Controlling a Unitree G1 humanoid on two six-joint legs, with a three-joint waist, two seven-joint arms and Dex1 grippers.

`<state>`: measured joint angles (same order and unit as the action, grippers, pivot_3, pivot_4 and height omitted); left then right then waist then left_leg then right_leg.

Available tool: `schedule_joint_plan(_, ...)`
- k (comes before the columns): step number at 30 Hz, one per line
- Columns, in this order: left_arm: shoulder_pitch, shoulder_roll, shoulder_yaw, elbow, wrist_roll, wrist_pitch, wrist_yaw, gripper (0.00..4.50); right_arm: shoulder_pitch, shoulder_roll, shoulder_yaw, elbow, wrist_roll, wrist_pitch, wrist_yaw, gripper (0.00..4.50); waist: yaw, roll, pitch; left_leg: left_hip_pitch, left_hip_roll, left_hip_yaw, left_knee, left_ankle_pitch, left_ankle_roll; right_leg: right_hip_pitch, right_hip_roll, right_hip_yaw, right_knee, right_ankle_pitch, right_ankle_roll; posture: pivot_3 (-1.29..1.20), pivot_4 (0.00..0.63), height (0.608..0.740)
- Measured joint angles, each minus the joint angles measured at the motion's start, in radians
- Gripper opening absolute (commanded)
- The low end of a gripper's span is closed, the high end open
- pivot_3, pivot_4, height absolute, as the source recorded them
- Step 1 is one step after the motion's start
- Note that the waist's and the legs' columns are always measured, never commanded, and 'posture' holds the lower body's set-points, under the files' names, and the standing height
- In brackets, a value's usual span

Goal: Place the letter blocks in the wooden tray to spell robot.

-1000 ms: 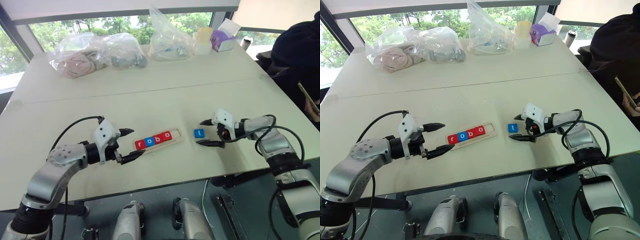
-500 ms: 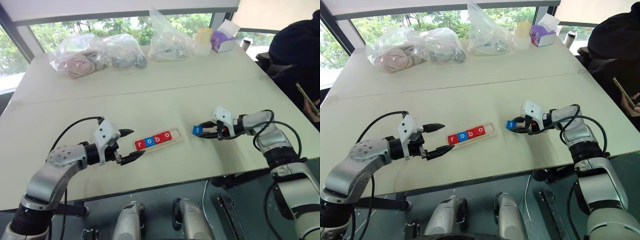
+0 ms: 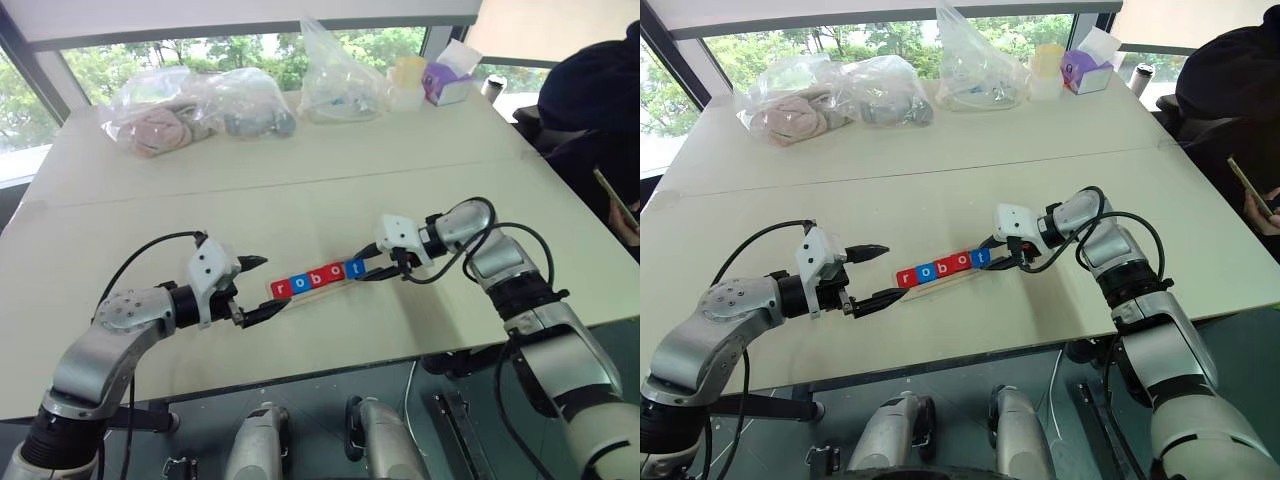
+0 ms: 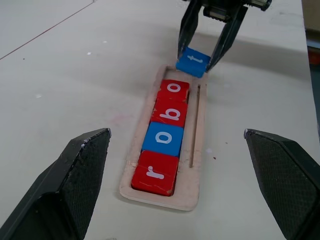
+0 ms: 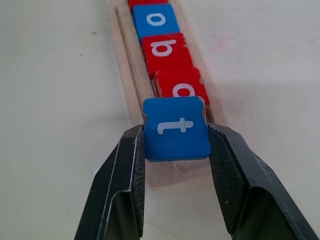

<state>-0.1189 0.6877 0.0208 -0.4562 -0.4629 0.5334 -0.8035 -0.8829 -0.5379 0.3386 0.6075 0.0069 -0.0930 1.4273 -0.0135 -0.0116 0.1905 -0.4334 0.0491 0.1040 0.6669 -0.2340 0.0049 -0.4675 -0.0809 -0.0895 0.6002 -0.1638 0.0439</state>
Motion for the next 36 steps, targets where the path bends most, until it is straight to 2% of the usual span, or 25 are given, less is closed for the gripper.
schedule_joint_plan(27,0.066,0.000,0.005,-0.059,-0.006,0.008,0.042,4.50,-0.127,0.081,0.013,0.314,-0.107,-0.202,0.011,1.67,0.000,0.000,0.000,0.004,0.000,0.000,0.000,0.000,0.000,0.003,0.000,0.000,0.002,0.000,0.000,0.00,0.150,0.725)
schedule_joint_plan(30,0.066,0.000,0.005,-0.059,-0.006,0.008,0.043,4.50,-0.134,0.086,0.012,0.326,-0.116,-0.215,0.009,2.70,0.000,0.000,0.000,0.005,0.000,0.000,0.000,0.000,0.000,0.003,0.000,0.000,0.002,0.000,0.000,0.00,0.150,0.725)
schedule_joint_plan(33,0.066,0.000,0.005,-0.059,-0.006,0.008,0.043,4.50,-0.143,0.088,0.011,0.333,-0.121,-0.218,0.002,4.29,0.000,0.000,0.000,0.006,0.000,0.000,0.000,0.000,0.000,0.004,0.000,0.000,0.002,0.000,0.000,0.00,0.150,0.725)
schedule_joint_plan(34,0.066,0.000,0.005,-0.059,-0.006,0.008,0.043,4.50,-0.144,0.088,0.011,0.336,-0.122,-0.218,0.001,4.47,0.000,0.000,0.000,0.006,0.000,0.000,0.000,0.000,0.000,0.004,0.000,0.000,0.002,0.000,0.000,0.00,0.150,0.725)
schedule_joint_plan(36,0.066,0.000,0.005,-0.059,-0.006,0.008,0.043,4.50,-0.144,0.090,0.011,0.340,-0.122,-0.218,0.000,4.47,0.000,0.000,0.000,0.006,0.000,0.000,0.000,0.000,0.000,0.004,0.000,0.000,0.002,0.000,0.000,0.00,0.150,0.725)
